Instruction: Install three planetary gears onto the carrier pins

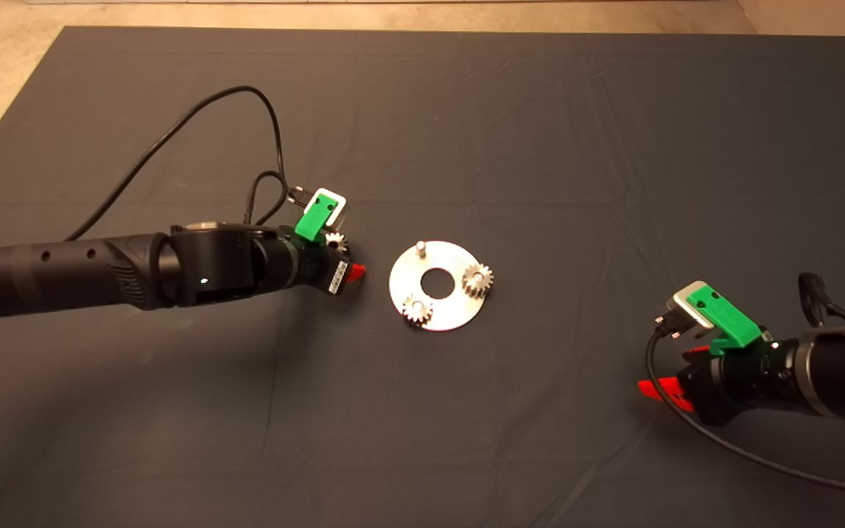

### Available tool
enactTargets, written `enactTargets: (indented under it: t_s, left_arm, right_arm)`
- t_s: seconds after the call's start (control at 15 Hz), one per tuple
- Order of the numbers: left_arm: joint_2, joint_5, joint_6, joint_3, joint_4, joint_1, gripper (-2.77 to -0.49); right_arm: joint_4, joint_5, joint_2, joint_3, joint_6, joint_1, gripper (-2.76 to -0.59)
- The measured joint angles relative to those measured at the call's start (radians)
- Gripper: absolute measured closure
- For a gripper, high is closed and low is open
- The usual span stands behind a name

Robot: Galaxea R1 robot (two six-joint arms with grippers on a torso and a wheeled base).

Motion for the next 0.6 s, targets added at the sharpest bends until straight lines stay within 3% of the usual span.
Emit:
enactTargets:
  t_s: [0.2, 0.6]
  left_arm:
    - [0.001, -0.001, 0.006, -0.003, 0.0, 0.0, -1.84]
    - [0.001, -0.001, 0.008, -0.003, 0.0, 0.0, -1.53]
  right_arm:
    - [0.0, 0.0, 0.0, 0.0, 0.0, 0.0, -1.92]
    - [0.0, 0.0, 0.0, 0.0, 0.0, -0.001, -1.92]
